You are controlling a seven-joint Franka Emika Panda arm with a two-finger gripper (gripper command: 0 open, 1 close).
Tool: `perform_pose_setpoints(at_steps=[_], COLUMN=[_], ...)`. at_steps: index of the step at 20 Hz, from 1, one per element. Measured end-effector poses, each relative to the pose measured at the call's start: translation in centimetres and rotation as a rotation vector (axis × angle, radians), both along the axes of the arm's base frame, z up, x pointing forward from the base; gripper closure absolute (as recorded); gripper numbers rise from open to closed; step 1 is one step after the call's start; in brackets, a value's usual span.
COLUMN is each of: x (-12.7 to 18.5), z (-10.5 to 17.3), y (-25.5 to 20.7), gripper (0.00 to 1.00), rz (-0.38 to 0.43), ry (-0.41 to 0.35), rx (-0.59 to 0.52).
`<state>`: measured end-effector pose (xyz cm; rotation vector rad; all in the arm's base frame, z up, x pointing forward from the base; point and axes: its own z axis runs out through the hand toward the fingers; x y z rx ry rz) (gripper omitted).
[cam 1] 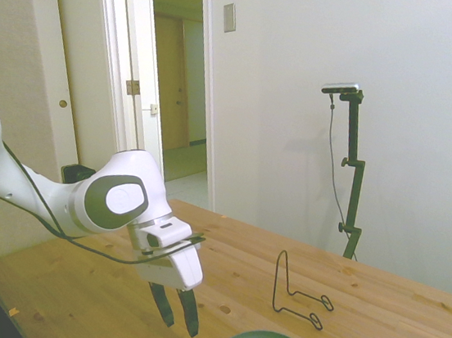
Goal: Load the plate
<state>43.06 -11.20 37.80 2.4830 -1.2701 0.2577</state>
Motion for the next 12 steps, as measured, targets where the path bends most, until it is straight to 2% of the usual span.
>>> perform_pose_setpoints(at_steps=[6,12], x=[1.1,2.1], z=[-0.1,-1.0], y=[-3.6,-5.0], gripper=[0.00,0.00], rz=[-0.026,-0.033], ry=[0.005,-0.006], rx=[-0.056,-0.089])
